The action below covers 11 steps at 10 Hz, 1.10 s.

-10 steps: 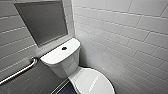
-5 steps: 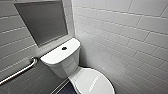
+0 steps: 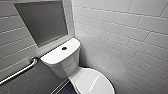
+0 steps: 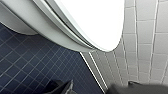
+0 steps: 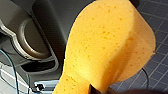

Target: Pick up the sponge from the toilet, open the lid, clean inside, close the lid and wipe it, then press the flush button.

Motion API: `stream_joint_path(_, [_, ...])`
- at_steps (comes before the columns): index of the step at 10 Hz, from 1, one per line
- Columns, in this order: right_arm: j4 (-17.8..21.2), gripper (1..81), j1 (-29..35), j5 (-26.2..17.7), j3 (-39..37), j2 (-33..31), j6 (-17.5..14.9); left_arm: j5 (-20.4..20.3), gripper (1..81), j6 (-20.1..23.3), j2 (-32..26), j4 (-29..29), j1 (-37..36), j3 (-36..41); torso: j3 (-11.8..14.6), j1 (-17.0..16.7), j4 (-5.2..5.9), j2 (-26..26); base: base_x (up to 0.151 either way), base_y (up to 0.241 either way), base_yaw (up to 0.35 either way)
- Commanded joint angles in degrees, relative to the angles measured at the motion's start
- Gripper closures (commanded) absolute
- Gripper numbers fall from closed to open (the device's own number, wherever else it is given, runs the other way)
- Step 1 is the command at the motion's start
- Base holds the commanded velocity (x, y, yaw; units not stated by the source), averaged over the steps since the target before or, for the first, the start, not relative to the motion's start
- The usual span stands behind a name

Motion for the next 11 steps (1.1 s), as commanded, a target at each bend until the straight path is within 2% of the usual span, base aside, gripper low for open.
stream_joint_path(1, [-1.9, 81.1, -3.9, -3.0, -11.2, 6.4, -0.2, 2.7, 1.0, -0.3, -0.2, -7.0, -6.3, 1.5, 0.0, 0.0, 0.0, 0.0, 0.0, 0.0, 0.0])
stream_joint_path(3, [-1.9, 81.1, -3.8, -3.0, -11.3, 6.8, -0.2, 1.1, 1.0, -0.3, -0.7, -7.6, -7.2, 0.9, 0.0, 0.0, 0.0, 0.0, 0.0, 0.0, 0.0])
stream_joint_path(7, [-1.9, 81.1, -3.2, -3.0, -10.6, 7.9, 0.0, 0.5, 1.0, -0.2, 1.1, -7.3, -10.0, -1.3, 0.0, 0.0, 0.0, 0.0, 0.0, 0.0, 0.0])
stream_joint_path(11, [-1.9, 81.1, -2.7, -3.0, -9.7, 8.1, 0.0, 0.4, 1.0, -0.2, 1.4, -7.1, -9.6, -3.1, 0.0, 0.0, -0.02, 0.0, 0.0, 0.0, 0.0])
